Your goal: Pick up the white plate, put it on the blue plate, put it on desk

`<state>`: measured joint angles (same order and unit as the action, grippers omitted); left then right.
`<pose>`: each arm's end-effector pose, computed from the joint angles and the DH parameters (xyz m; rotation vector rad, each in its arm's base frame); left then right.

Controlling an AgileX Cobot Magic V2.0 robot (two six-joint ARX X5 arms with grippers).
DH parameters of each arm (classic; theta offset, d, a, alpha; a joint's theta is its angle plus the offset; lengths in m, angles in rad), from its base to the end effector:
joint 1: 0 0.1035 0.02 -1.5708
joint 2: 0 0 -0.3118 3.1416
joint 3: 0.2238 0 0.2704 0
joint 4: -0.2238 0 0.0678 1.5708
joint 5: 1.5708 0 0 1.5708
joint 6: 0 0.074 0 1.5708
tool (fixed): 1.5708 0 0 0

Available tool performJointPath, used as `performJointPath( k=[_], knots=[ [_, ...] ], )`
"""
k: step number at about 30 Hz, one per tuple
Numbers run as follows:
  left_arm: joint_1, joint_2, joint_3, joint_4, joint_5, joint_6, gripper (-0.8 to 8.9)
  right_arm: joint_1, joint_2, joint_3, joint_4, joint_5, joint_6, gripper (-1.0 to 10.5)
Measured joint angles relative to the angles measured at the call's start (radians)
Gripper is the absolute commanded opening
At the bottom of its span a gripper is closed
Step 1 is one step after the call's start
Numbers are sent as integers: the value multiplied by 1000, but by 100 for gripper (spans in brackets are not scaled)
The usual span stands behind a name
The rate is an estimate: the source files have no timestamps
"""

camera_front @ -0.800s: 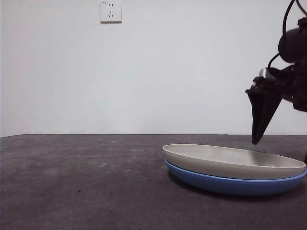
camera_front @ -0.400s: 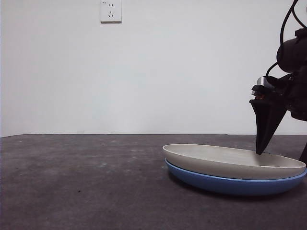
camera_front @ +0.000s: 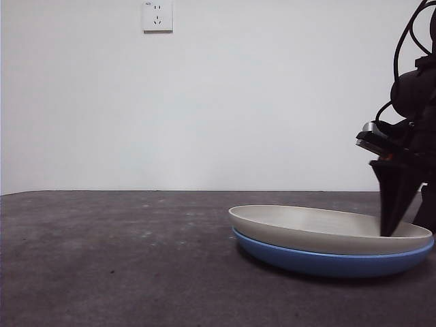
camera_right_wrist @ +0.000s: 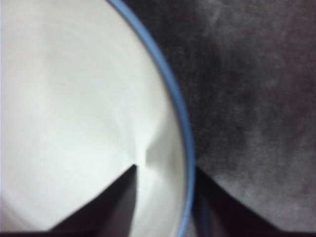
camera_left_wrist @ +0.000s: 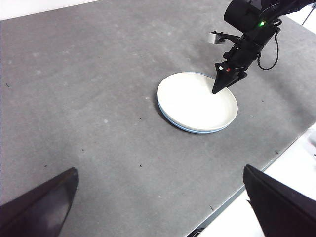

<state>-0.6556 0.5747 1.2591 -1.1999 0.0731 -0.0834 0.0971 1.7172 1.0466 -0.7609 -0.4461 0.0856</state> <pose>0.0346 -0.0334 0.4164 0.0733 0.5335 -0.6900 0.3234 0.0636 0.1619 0.3202 1.4455 0.3857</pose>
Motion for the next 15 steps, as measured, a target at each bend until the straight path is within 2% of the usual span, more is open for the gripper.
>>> performJointPath(
  k=[1,11,15],
  knots=[
    [0,0,0,0,0,0,545,0,0,0,0,3,-1,8],
    [0,0,0,-2,0,-4,545,-14,0,5,1,-15,-1,8],
    [0,0,0,-9,0,-4,545,-27,0,17,-48,-36,-1,8]
  ],
)
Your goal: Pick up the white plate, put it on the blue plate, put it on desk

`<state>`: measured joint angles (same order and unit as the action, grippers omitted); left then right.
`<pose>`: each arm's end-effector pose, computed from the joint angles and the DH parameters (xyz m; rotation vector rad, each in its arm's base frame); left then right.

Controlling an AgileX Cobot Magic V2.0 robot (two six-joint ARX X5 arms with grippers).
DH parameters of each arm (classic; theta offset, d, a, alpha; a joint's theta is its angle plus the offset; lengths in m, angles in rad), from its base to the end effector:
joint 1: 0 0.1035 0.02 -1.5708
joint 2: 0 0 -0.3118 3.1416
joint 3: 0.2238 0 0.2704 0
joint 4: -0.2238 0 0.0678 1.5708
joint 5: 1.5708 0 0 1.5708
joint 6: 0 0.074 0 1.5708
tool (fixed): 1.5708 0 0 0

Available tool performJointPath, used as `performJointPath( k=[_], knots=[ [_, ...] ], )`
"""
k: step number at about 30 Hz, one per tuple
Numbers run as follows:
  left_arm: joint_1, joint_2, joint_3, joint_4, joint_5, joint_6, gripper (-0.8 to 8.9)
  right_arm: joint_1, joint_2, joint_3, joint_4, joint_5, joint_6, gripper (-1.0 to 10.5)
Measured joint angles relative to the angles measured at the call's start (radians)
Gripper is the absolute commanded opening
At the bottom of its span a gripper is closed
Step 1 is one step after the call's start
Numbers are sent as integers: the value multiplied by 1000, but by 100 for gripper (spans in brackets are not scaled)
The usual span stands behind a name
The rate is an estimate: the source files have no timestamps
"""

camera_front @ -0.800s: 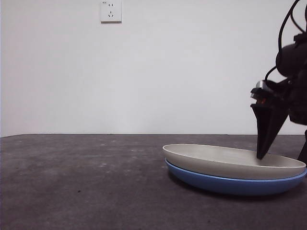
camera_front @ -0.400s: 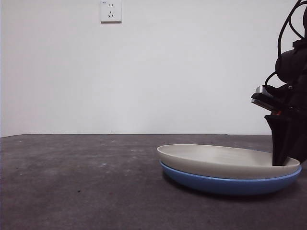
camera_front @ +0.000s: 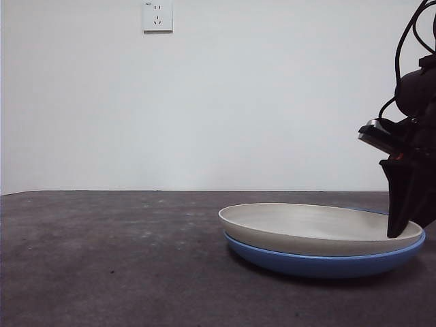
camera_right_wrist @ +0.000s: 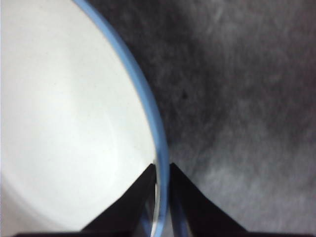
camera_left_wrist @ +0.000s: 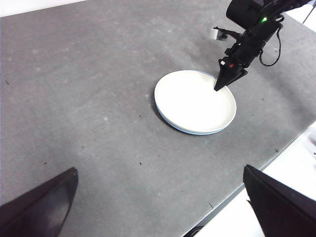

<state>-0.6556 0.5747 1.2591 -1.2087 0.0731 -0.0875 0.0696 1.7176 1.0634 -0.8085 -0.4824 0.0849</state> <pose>0.0341 -0.0331 0.4153 0.0721 0.5435 -0.6879 0.3226 0.0569 0.1665 0.3709 1.4685 0.3881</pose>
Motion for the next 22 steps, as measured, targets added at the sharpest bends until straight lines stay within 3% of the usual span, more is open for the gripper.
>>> performJointPath(
  k=[7,14,22],
  knots=[
    [0,0,0,0,0,0,545,-3,0,79,-87,-2,-10,8],
    [0,0,0,10,0,0,545,4,-27,197,-160,-75,-11,8],
    [0,0,0,13,0,0,545,112,-34,211,-142,-75,-1,8]
  ],
)
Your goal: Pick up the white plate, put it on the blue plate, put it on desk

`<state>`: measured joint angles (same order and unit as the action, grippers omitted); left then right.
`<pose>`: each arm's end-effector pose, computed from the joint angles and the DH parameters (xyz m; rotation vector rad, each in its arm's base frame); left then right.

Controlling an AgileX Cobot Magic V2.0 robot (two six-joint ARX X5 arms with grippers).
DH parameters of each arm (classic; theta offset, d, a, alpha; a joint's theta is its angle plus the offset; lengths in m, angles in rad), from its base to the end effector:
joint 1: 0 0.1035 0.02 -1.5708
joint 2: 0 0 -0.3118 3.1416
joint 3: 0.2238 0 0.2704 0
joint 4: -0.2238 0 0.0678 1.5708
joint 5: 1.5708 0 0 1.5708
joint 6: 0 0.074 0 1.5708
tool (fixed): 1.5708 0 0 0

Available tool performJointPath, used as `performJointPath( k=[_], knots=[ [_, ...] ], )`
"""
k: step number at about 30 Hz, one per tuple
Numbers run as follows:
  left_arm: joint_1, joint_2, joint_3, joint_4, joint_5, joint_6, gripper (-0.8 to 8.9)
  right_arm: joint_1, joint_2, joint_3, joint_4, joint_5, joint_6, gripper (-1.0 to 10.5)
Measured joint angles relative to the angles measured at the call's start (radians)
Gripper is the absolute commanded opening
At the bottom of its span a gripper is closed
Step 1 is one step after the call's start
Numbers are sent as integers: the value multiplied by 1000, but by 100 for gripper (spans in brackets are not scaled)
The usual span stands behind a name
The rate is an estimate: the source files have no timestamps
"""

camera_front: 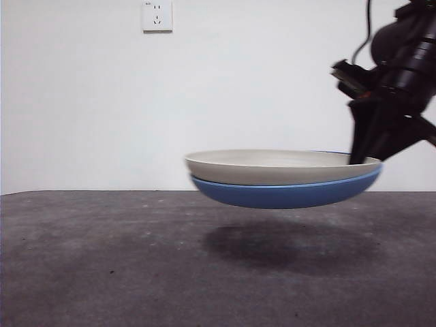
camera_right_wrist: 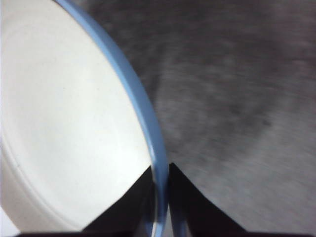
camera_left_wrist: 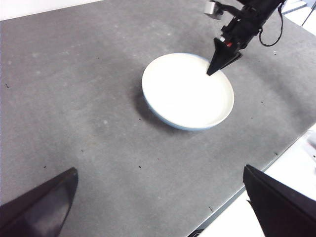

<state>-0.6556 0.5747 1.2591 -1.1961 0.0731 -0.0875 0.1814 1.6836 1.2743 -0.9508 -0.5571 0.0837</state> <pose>0.0348 -0.0336 0.4168 0.0683 0.5312 -0.6893 0.3354 0.1013 0.2357 0.3265 1.3905 0.5627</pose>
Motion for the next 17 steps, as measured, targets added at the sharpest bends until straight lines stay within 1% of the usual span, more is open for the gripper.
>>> performJointPath(
  k=[9,13,17],
  knots=[
    [0,0,0,3,0,0,545,135,16,0,111,0,92,8],
    [0,0,0,3,0,0,545,170,51,0,138,1,127,8],
    [0,0,0,3,0,0,545,186,80,0,151,12,142,8]
  ],
)
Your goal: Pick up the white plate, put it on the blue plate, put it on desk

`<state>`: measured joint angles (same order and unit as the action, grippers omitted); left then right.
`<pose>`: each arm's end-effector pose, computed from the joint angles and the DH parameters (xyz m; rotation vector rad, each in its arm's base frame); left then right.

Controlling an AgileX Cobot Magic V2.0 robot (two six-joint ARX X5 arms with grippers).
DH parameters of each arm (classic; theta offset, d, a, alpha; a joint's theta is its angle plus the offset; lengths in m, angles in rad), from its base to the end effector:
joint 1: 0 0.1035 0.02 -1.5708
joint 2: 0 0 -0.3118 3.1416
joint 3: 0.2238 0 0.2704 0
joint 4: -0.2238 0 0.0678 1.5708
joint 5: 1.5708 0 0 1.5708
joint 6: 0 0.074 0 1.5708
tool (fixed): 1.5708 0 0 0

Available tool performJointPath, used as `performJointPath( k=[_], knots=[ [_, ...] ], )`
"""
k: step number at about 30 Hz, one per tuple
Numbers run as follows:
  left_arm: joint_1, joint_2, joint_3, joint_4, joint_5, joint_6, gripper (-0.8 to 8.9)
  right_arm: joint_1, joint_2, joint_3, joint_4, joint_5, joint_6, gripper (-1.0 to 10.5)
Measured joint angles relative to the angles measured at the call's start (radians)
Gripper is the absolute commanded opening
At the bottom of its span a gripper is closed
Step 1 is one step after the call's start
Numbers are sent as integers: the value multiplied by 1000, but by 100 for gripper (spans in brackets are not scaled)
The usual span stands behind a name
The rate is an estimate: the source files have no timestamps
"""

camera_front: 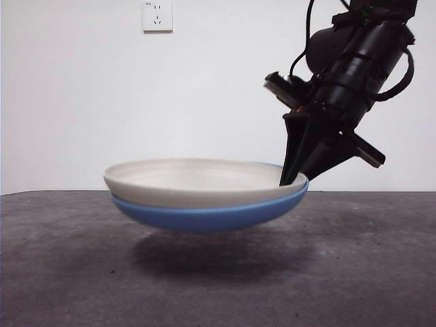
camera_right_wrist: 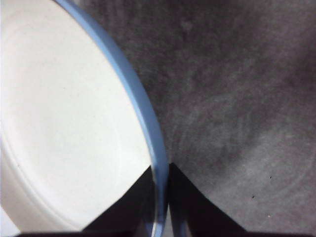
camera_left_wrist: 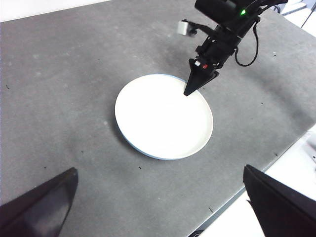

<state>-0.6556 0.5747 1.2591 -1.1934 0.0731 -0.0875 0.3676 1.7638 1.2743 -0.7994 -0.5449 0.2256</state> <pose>0.0350 -0.0337 0.4172 0.0675 0.5286 -0.6896 0.3382 0.1713 0.2126 0.2969 1.4089 0.6278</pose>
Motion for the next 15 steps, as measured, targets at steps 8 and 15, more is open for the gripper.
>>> performJointPath(
  k=[8,15],
  knots=[
    [0,0,0,-1,0,-1,545,0,74,0,27,6,16,8],
    [0,0,0,-3,0,-1,545,-2,130,0,30,22,18,8]
  ],
)
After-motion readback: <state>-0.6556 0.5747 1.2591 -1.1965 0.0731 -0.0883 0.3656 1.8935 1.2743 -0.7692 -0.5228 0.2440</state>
